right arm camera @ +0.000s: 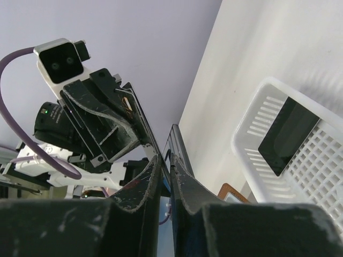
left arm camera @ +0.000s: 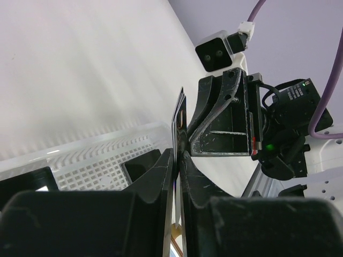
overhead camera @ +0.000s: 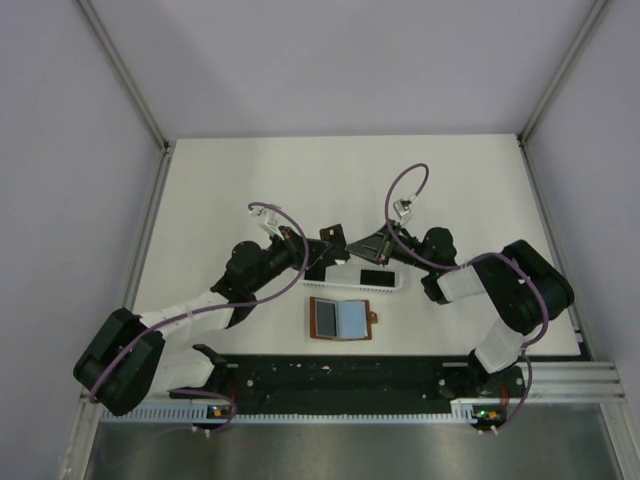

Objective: Put the credit cards into the card holder
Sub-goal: Pick up the credit card from the storage box.

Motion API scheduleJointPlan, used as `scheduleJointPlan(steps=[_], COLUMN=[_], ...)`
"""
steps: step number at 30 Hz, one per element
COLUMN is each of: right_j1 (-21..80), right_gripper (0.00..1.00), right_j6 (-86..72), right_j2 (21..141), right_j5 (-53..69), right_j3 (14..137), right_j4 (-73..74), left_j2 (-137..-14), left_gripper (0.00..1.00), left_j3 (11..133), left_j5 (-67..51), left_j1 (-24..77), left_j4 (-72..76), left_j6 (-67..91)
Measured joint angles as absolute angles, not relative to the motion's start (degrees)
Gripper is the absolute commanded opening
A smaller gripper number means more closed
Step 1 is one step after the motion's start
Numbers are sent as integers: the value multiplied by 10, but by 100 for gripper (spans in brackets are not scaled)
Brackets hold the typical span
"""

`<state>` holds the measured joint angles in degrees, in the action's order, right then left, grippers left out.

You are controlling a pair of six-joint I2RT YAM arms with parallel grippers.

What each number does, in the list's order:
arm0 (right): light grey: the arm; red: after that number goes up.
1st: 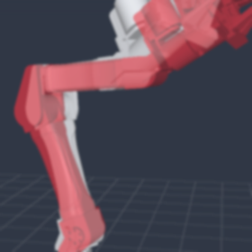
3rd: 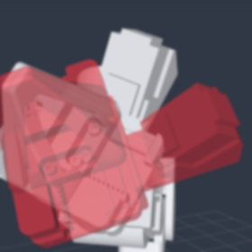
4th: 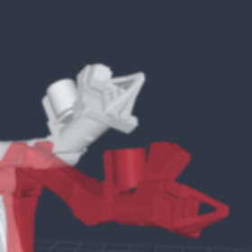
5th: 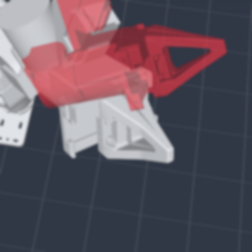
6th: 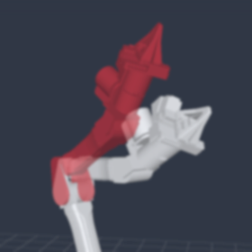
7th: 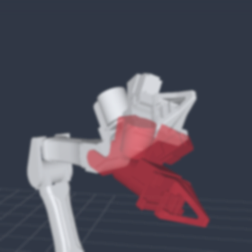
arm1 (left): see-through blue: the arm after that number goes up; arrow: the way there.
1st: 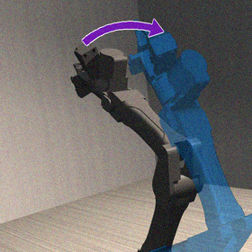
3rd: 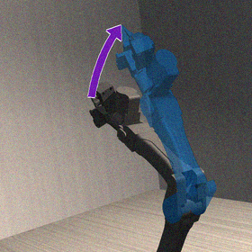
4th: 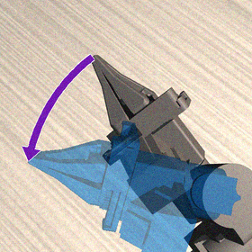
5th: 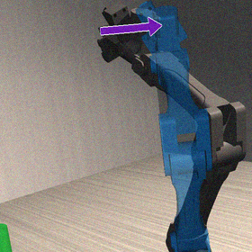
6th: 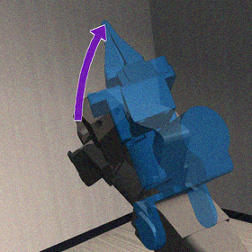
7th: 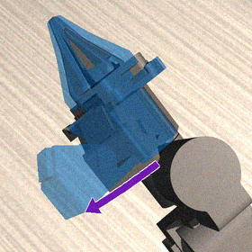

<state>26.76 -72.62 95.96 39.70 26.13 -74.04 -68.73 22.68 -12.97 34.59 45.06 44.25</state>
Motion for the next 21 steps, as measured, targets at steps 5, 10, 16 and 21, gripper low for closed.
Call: scheduleJointPlan(steps=[5, 10, 16, 21], right_j1=[267, 267, 267, 264], right_gripper=[0, 0, 0, 0], right_j6=[-727, -728, -731, -731], right_j2=[960, 959, 956, 956], right_j5=[397, 400, 403, 404], right_j3=[261, 261, 260, 258], right_j4=[-739, -741, -744, -743], left_j2=[-687, -688, -688, -693], left_gripper=[14, 30, 33, 28], left_j3=[227, 227, 227, 227], left_j5=[-128, -123, -110, -109], left_j1=[345, 345, 338, 336], left_j4=[451, 448, 434, 434], left_j6=[442, 438, 433, 433])
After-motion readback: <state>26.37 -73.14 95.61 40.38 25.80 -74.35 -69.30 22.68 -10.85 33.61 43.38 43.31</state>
